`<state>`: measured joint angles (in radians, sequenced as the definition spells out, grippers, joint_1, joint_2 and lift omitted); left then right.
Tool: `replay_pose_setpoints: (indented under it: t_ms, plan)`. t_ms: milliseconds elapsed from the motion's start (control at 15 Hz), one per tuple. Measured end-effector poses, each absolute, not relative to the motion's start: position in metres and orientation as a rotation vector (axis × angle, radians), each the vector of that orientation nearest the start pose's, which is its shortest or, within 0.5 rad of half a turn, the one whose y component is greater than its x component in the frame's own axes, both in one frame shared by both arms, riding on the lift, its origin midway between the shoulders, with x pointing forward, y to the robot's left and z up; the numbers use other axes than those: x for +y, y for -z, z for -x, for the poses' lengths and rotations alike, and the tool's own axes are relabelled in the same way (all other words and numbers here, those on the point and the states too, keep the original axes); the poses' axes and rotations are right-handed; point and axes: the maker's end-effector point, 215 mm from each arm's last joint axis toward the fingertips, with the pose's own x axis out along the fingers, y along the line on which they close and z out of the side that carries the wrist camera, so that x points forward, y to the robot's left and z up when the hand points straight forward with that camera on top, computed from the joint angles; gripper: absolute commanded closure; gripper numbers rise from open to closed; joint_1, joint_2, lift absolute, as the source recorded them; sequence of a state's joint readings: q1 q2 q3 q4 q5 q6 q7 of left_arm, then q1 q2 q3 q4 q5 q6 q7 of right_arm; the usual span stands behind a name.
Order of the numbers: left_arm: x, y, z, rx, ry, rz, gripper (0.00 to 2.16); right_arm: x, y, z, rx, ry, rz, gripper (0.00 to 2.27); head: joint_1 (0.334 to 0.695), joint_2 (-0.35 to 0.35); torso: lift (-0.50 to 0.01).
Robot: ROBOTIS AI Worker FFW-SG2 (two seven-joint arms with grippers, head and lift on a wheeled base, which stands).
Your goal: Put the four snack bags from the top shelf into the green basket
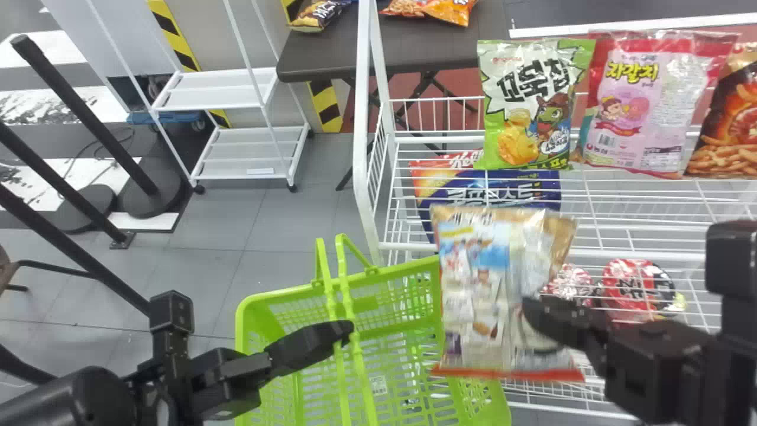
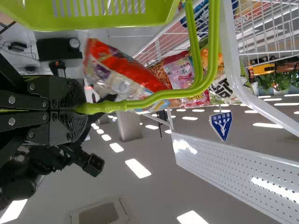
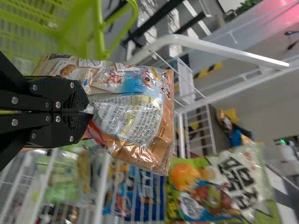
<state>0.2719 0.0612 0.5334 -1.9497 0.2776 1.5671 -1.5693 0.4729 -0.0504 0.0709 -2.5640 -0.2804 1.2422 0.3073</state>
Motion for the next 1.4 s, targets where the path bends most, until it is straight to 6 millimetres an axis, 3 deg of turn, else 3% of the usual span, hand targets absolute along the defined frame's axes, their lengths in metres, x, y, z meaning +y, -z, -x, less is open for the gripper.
replay_pose_setpoints:
  t_ms: [133, 333, 667, 733, 800, 867, 933, 1067, 1200, 1267, 1400]
  plan:
    - [0.197, 0.363, -0.289, 0.715, 0.975, 1.289, 2.14, -0.044, 0.381, -0.312, 0.788, -0.642, -0.264, 2.25, 0.695, 0.286, 0.000]
    - [0.195, 0.364, -0.288, 0.720, 0.978, 1.292, 2.14, -0.005, 0.406, -0.300, 0.858, -0.715, -0.254, 2.25, 0.695, 0.350, 0.000]
    - [0.189, 0.365, -0.284, 0.731, 0.990, 1.292, 2.14, 0.076, 0.448, -0.307, 0.894, -0.815, -0.142, 2.16, 0.695, 0.350, 0.000]
    - [0.189, 0.365, -0.283, 0.732, 0.990, 1.292, 2.14, 0.090, 0.453, -0.309, 0.893, -0.831, -0.123, 1.95, 0.695, 0.350, 0.000]
    - [0.189, 0.365, -0.282, 0.732, 0.991, 1.294, 2.14, 0.114, 0.461, -0.312, 0.892, -0.865, -0.096, 1.28, 0.695, 0.350, 0.000]
    - [0.188, 0.365, -0.282, 0.733, 0.991, 1.294, 2.14, 0.128, 0.467, -0.313, 0.898, -0.886, -0.083, 0.21, 0.695, 0.350, 0.000]
    - [0.188, 0.365, -0.282, 0.732, 0.991, 1.294, 2.14, 0.137, 0.475, -0.312, 0.914, -0.904, -0.062, 0.00, 0.695, 0.350, 0.000]
    - [0.188, 0.364, -0.282, 0.732, 0.992, 1.294, 2.14, 0.141, 0.485, -0.311, 0.939, -0.915, -0.028, 0.01, 0.695, 0.350, 0.000]
    - [0.189, 0.364, -0.282, 0.733, 0.991, 1.292, 2.14, 0.134, 0.478, -0.315, 0.930, -0.900, -0.052, 0.06, 0.695, 0.350, 0.000]
    - [0.189, 0.364, -0.282, 0.733, 0.991, 1.292, 2.14, 0.125, 0.468, -0.320, 0.912, -0.887, -0.090, 0.06, 0.695, 0.350, 0.000]
    - [0.189, 0.364, -0.281, 0.736, 0.993, 1.291, 2.14, 0.087, 0.446, -0.333, 0.863, -0.831, -0.165, 0.07, 0.695, 0.350, 0.000]
